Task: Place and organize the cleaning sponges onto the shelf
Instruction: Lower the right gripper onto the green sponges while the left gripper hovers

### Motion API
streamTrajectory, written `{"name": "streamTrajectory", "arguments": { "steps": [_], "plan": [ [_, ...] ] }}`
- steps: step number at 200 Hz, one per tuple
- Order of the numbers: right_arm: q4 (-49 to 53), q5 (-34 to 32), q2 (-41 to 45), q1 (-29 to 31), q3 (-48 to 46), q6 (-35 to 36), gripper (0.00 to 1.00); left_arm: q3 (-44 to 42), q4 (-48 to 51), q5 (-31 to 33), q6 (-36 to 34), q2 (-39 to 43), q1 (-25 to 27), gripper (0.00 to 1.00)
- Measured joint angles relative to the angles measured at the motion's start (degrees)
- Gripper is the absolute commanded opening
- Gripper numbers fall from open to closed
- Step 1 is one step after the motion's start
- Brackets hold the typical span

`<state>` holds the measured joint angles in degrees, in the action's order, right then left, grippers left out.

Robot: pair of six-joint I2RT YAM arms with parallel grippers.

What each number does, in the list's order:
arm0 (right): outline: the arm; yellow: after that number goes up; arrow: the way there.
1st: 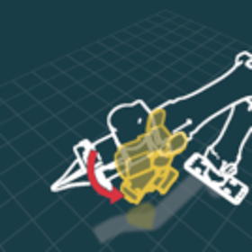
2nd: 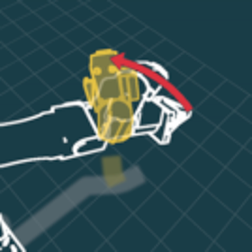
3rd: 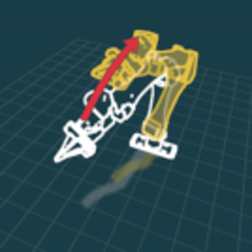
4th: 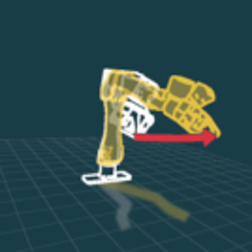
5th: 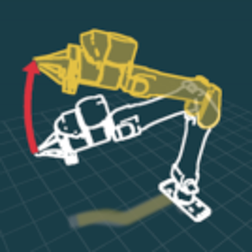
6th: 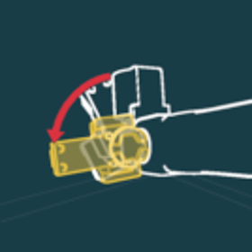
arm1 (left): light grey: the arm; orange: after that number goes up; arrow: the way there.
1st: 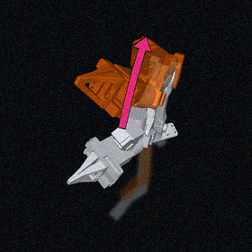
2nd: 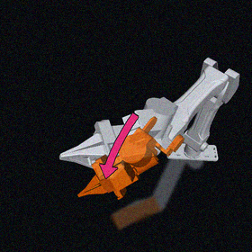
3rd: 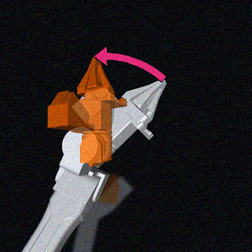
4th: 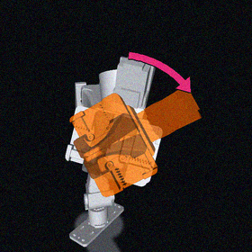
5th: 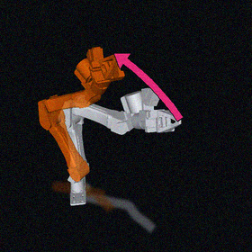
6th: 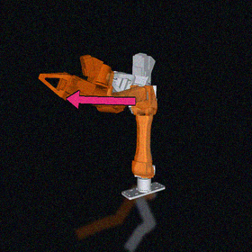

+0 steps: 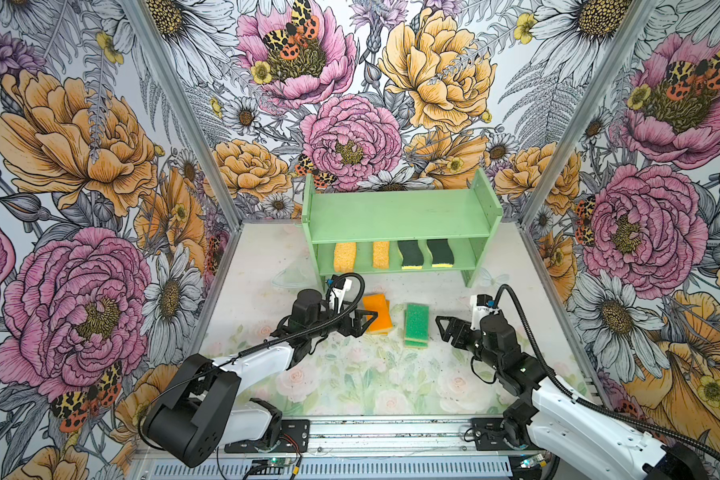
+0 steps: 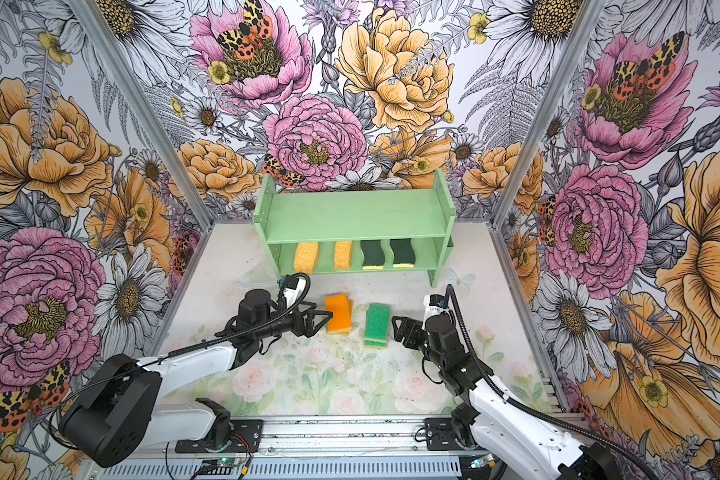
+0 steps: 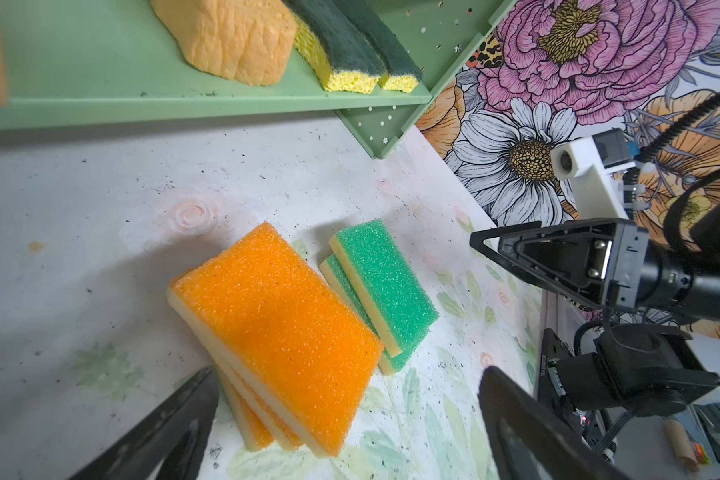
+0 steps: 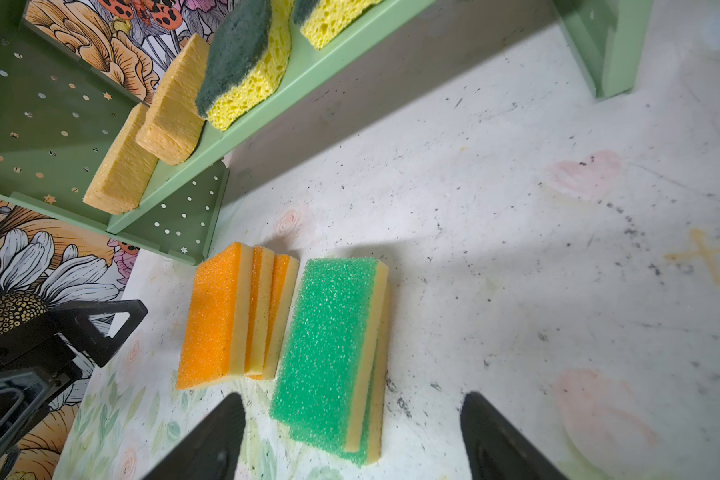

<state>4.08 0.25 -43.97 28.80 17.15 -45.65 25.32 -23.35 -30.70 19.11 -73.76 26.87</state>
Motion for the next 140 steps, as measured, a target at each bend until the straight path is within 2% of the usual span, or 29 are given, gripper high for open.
{"name": "streamTrajectory", "arguments": {
  "steps": [60,98,140],
  "plan": [
    [0.57,-1.75,-7.61,2.82,4.26,0.00,0.86,-0.83,4.48,3.96,-0.04,3.91,0.15,0.99],
    [1.70,-6.36,-13.86,7.06,8.00,-1.03,0.94,-1.46,6.34,5.09,-0.02,3.93,0.15,0.99],
    [2.34,-11.76,-19.17,11.39,10.21,-3.50,0.95,-1.46,6.88,5.79,-0.02,3.15,0.26,0.99]
  ]
}}
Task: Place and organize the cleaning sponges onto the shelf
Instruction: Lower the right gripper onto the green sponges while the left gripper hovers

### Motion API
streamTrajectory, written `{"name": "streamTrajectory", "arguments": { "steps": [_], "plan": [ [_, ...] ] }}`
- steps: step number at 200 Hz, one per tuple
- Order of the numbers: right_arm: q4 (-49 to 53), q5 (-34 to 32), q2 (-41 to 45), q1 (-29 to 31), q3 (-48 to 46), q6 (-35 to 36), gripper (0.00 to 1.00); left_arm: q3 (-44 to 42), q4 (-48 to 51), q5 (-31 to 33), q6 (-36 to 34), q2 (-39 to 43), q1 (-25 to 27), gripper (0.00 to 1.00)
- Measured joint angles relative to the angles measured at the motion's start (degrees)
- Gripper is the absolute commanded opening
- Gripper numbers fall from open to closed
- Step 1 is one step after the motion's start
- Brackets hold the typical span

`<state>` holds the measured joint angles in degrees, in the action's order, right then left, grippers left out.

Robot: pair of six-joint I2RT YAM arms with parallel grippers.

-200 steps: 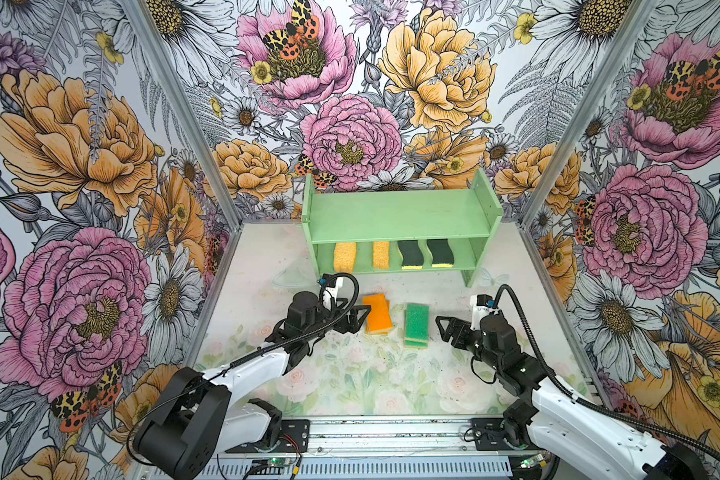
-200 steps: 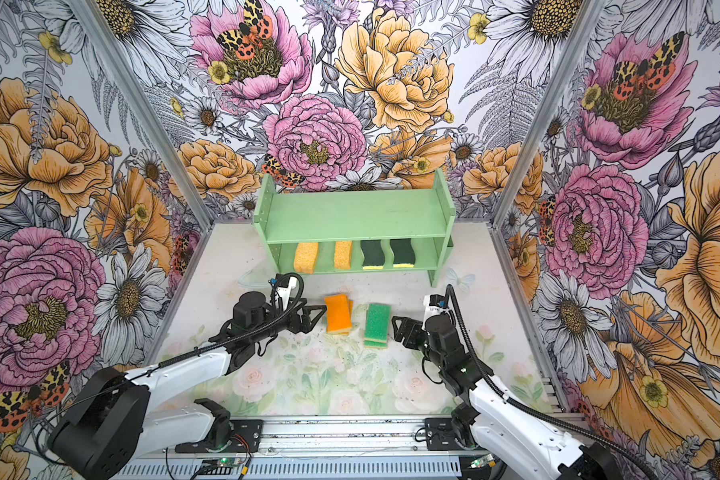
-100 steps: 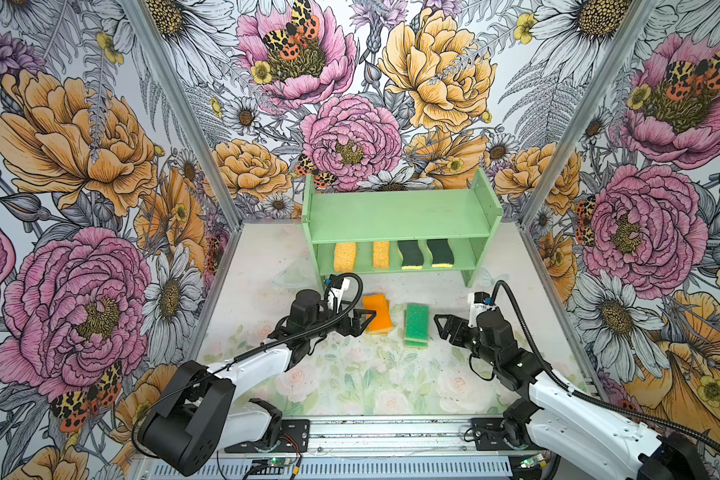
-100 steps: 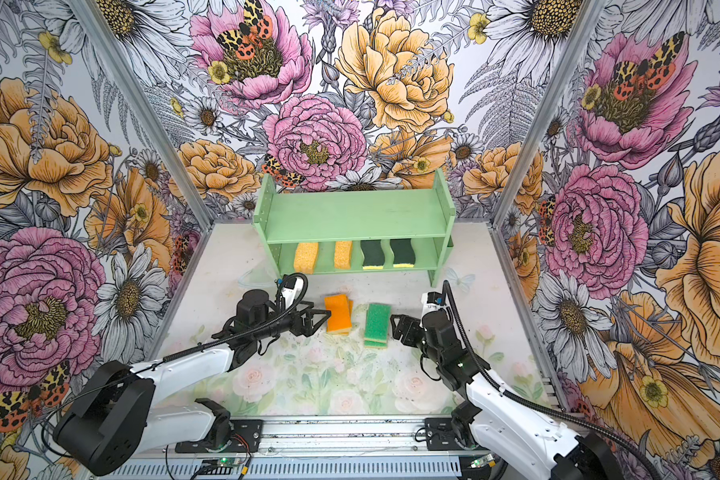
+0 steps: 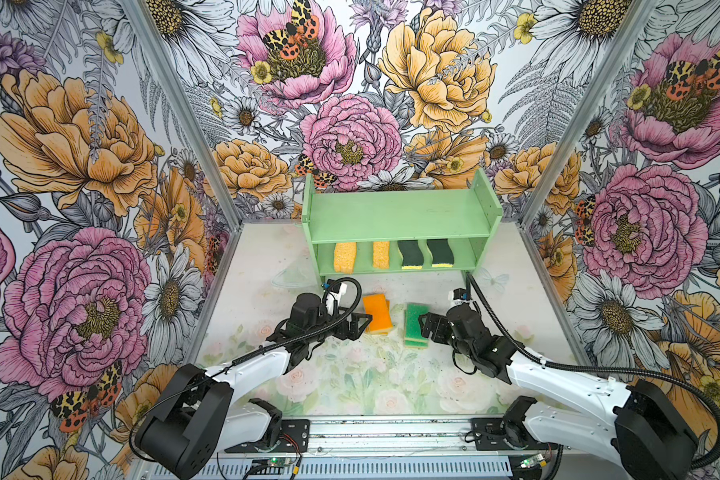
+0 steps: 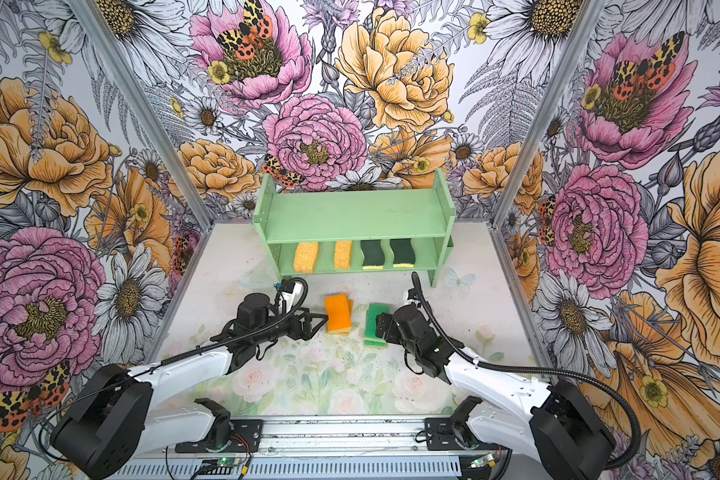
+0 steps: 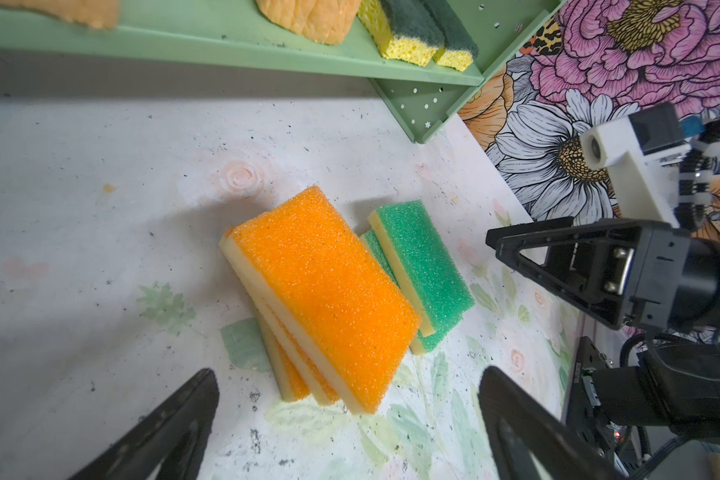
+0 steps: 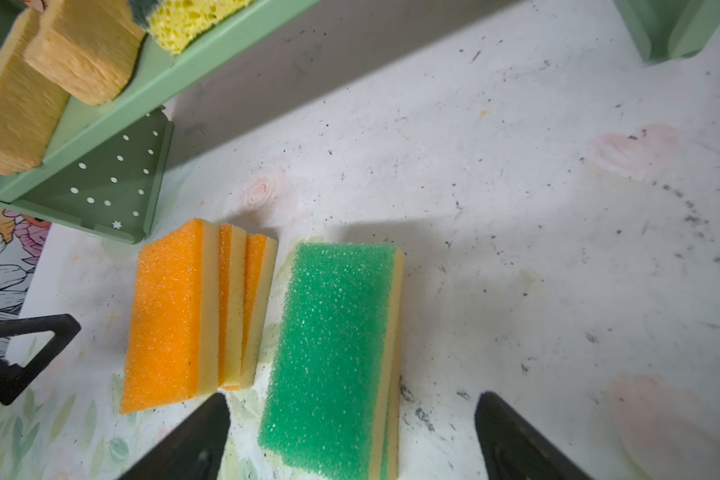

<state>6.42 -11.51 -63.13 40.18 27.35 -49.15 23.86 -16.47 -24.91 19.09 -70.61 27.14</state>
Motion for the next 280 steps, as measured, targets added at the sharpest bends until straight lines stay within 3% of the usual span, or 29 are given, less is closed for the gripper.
{"name": "streamTrajectory", "arguments": {
  "steps": [144,280],
  "plan": [
    [7.74,-11.65,-16.74,9.31,13.46,-4.07,0.95,-1.33,-0.90,1.14,0.55,-1.53,0.00,0.99],
    [12.04,-14.43,-22.47,10.19,15.72,-4.31,0.92,-1.33,-1.79,1.57,0.50,-2.93,0.00,0.99]
  ]
}}
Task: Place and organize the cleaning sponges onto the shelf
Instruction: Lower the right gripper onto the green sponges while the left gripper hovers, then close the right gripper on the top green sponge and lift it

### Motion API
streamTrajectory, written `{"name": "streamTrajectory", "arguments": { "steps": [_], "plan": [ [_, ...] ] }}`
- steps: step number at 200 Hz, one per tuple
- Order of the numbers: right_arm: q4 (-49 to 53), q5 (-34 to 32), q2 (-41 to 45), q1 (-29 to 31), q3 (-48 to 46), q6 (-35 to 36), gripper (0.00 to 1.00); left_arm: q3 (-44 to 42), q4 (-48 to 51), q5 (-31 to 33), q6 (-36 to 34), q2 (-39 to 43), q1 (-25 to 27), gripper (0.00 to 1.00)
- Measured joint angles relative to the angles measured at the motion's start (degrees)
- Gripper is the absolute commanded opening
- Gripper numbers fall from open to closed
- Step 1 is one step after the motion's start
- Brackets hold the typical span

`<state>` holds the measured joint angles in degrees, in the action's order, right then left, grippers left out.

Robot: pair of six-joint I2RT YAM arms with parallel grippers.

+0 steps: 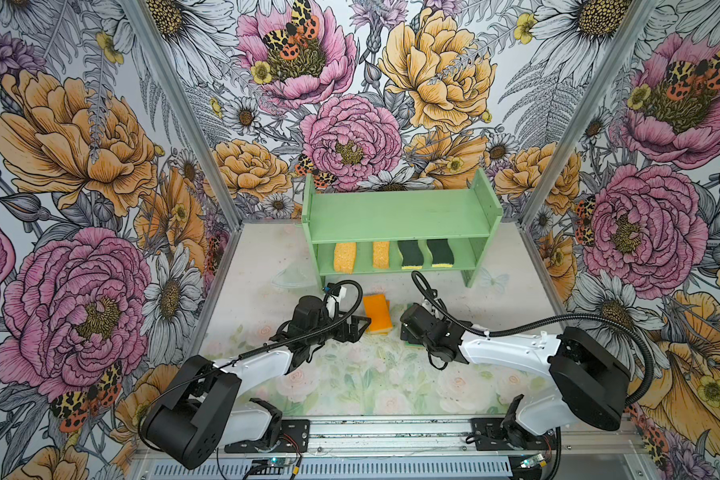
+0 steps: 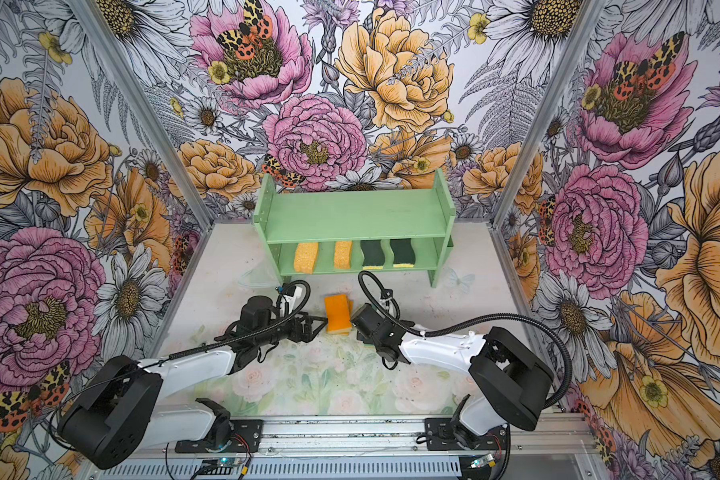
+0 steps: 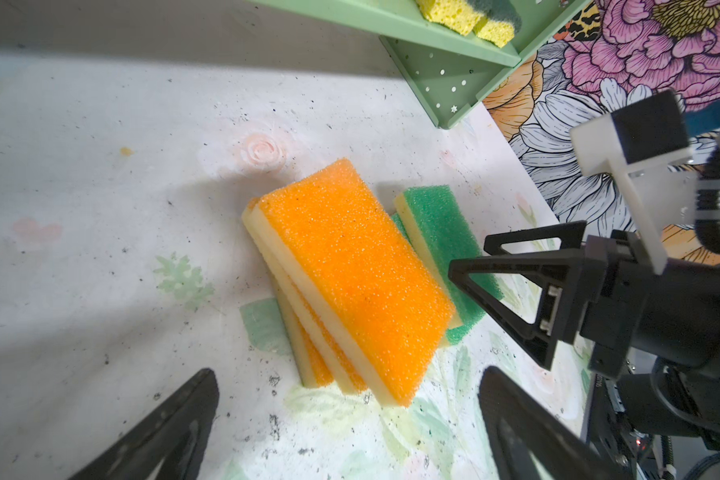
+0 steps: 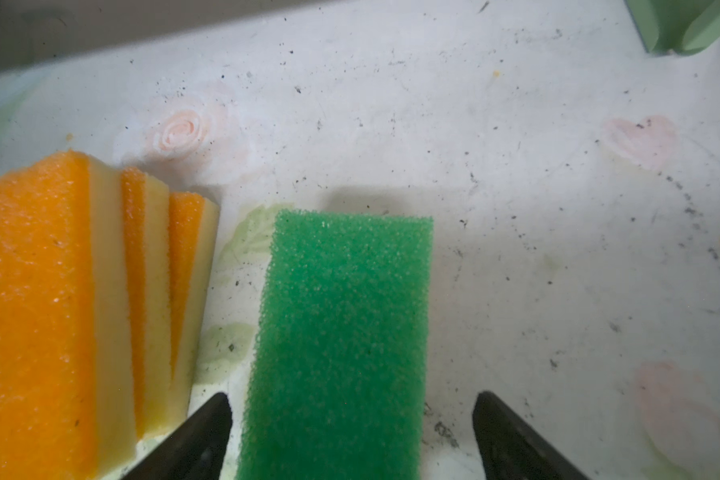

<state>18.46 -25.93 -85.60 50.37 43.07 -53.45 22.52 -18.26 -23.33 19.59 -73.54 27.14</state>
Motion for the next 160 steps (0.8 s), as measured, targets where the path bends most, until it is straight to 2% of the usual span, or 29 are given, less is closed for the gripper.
{"name": "streamTrajectory", "arguments": {
  "steps": [160],
  "plan": [
    [0.66,0.02,-3.10,0.72,2.14,-0.07,0.88,0.00,2.25,1.95,-1.57,0.02,0.00,0.99]
  ]
}}
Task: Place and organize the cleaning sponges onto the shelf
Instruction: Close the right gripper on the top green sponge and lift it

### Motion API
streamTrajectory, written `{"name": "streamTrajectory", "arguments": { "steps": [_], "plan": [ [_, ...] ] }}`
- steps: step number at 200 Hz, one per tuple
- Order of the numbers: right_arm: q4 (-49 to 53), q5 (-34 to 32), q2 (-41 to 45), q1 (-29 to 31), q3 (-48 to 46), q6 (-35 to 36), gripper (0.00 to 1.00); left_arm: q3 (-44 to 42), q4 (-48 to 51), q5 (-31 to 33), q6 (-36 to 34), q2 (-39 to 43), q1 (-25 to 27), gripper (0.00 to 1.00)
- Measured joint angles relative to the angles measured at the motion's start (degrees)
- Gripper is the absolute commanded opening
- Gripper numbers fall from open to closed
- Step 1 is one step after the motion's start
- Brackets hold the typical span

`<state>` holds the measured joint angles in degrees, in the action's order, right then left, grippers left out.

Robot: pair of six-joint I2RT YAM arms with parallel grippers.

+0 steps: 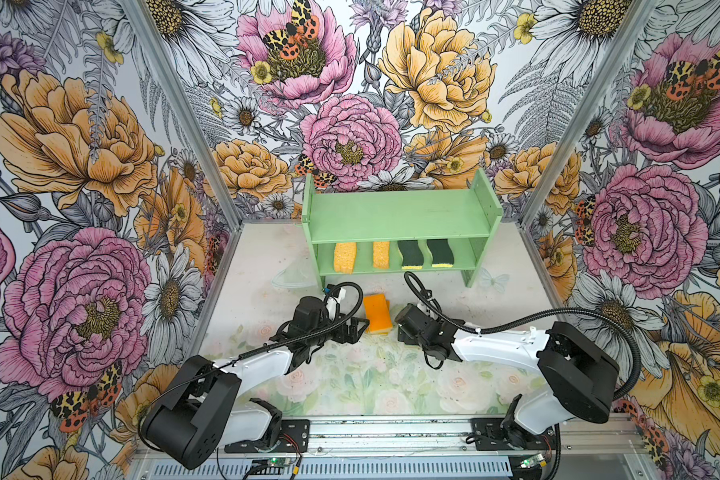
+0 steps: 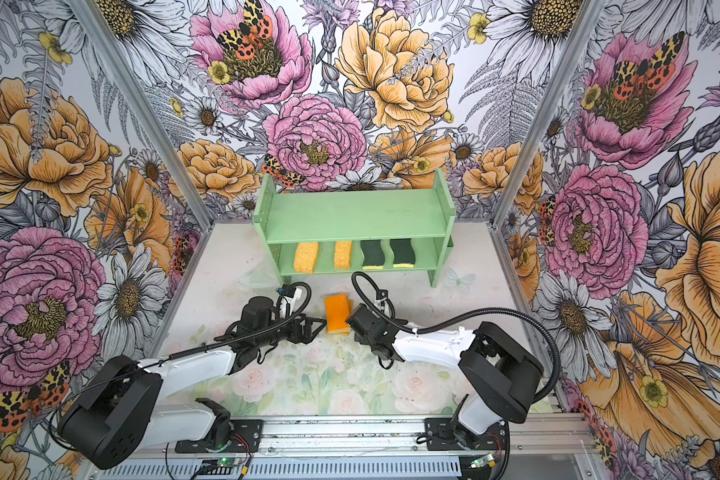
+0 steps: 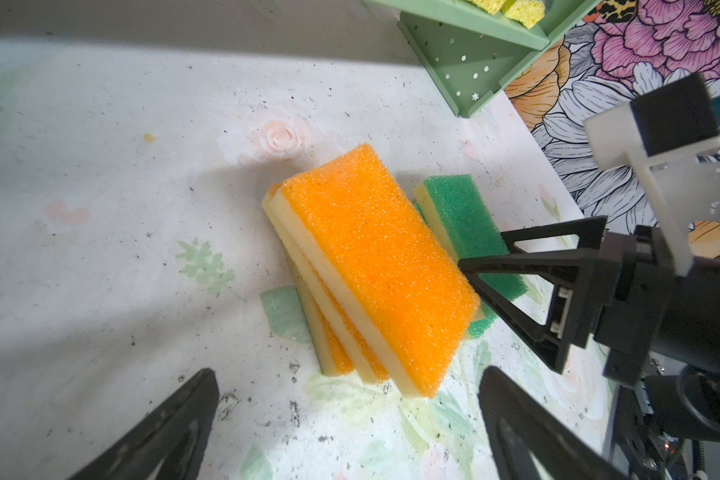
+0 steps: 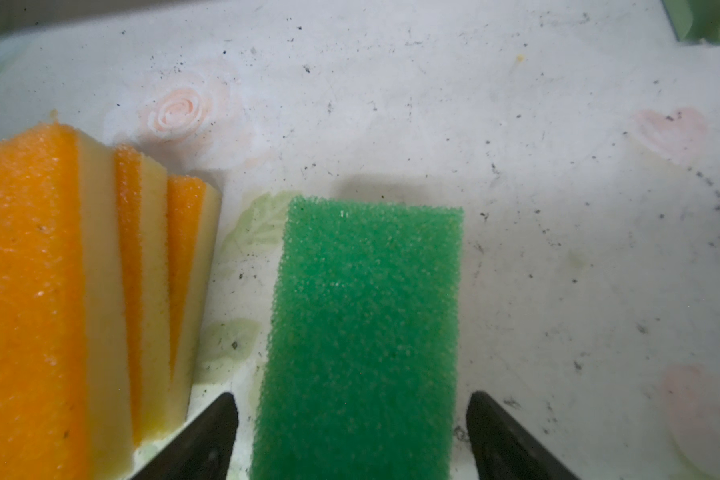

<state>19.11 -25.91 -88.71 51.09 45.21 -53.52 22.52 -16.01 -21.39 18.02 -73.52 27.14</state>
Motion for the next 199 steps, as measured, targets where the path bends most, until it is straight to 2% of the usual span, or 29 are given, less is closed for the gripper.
{"name": "streamTrajectory", "arguments": {
  "steps": [67,158,199],
  "plan": [
    [0.42,-0.44,-1.55,0.35,0.02,-0.04,0.86,0.02,0.00,0.04,0.00,0.00,0.00,0.99],
    [0.42,-0.72,-1.55,0.35,0.02,0.09,0.69,0.00,0.00,0.28,0.00,0.00,0.00,0.99],
    [0.42,-0.87,-1.53,0.33,0.02,0.63,0.65,0.00,0.00,0.44,0.00,0.00,0.00,0.99]
  ]
}}
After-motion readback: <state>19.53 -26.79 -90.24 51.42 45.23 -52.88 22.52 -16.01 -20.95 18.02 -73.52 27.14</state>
